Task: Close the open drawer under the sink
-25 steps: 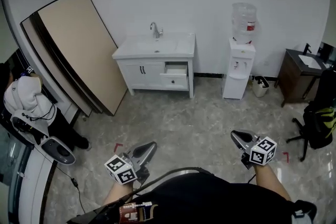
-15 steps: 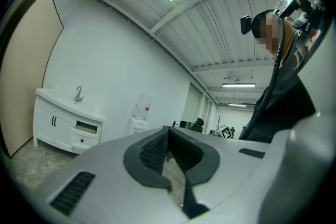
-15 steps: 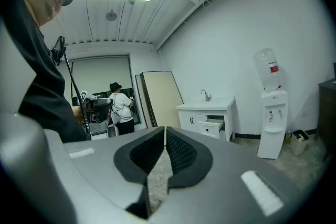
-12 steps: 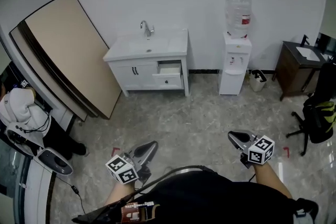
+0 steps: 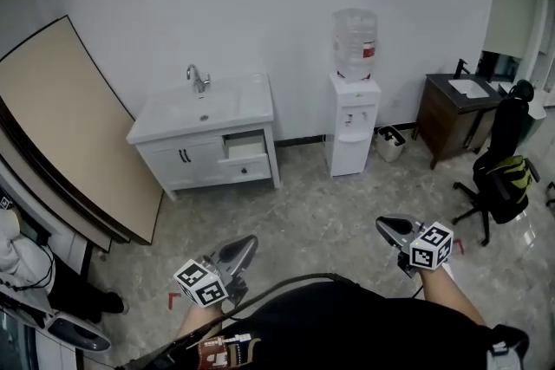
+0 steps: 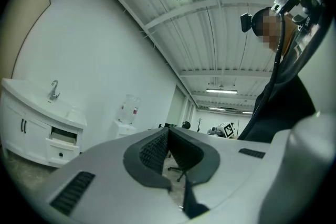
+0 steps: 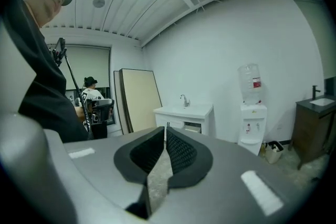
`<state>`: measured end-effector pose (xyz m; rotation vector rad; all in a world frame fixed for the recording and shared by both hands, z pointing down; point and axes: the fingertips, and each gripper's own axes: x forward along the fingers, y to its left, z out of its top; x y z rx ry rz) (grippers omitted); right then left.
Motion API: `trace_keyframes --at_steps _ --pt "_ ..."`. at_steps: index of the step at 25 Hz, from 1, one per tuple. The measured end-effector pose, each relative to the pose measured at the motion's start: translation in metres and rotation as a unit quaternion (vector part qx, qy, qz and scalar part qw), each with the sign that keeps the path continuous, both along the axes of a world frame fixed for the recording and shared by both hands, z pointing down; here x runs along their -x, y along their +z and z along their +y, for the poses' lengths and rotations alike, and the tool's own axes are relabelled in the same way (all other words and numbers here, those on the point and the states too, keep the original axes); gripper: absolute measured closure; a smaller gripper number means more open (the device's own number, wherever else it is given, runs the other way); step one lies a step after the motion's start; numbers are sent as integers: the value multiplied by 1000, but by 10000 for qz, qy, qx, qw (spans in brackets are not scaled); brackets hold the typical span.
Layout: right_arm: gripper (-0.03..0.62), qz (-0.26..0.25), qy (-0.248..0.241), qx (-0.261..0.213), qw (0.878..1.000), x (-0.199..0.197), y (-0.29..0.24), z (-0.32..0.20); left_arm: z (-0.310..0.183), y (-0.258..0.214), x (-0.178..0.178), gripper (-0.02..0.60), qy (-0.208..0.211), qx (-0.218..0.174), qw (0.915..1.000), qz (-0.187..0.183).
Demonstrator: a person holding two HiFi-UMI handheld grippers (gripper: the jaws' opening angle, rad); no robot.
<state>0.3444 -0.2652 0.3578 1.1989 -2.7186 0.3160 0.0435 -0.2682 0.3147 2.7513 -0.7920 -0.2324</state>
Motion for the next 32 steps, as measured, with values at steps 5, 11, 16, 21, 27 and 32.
trace_keyframes --at_steps 5,11,16,21,27,32 --pt "591 5 221 -6 9998 36 -12 -46 -59 -4 40 581 197 -14 9997 142" --pt "591 -132 238 239 9993 80 -3 -101 -111 15 84 581 187 178 9995 206" --pt "591 -59 17 337 9994 112 6 -140 -145 27 110 581 100 210 9994 257" --pt "591 -138 -219 442 9987 118 14 -184 -169 35 118 581 -164 364 9990 225" --pt "591 -272 -752 435 9958 103 25 -248 -209 43 101 581 -657 395 9970 135" --pt "591 -377 -1173 434 9914 61 20 -315 -255 29 52 581 -1099 381 9929 258"
